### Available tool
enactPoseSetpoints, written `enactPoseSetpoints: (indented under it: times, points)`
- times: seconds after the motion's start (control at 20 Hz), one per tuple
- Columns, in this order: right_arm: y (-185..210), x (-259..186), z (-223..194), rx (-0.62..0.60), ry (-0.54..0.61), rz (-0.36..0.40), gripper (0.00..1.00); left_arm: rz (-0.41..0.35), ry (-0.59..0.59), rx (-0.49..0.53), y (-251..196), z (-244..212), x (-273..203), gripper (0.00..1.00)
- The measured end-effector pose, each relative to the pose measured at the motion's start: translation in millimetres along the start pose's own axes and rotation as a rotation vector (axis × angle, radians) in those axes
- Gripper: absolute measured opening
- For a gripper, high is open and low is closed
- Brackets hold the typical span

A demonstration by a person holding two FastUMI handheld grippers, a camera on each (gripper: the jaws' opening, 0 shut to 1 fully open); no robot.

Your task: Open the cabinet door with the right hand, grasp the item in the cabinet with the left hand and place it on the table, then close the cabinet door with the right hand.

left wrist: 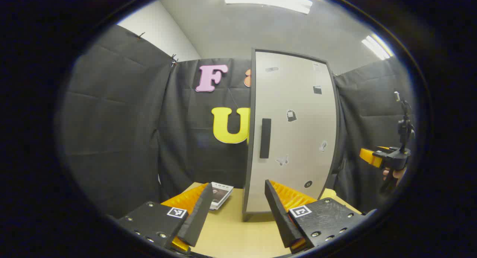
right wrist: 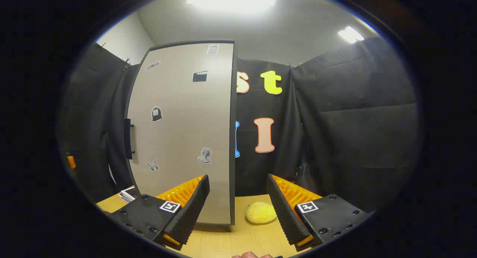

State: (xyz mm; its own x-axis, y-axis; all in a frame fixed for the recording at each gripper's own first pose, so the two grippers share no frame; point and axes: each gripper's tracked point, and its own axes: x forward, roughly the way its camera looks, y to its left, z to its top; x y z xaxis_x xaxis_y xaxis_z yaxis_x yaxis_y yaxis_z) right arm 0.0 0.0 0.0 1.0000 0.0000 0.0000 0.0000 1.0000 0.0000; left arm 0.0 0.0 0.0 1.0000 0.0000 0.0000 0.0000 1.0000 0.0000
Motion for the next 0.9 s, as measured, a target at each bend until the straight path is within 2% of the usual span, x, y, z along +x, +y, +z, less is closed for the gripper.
enactPoseSetpoints:
  times: [0.15,0.4,0.65,0.9]
  points:
    - [-1.8,17.4,-8.0,0.0,0.014,0.036,0.97,0.023,-0.022,-0.01,-10.9,5.1,-0.5,0.84]
    - [3.5,29.0,-43.6,-0.027,0.086,0.094,0.97,0.117,-0.015,-0.091,-7.4,-6.7,-8.6,0.84]
    - [17.4,25.0,-50.4,-0.02,0.117,0.084,0.97,0.097,0.045,-0.033,3.8,-26.9,-6.1,0.84]
    - [50.5,21.4,-32.5,-0.006,0.109,0.068,0.97,0.062,0.038,-0.017,26.5,-25.5,13.1,0.84]
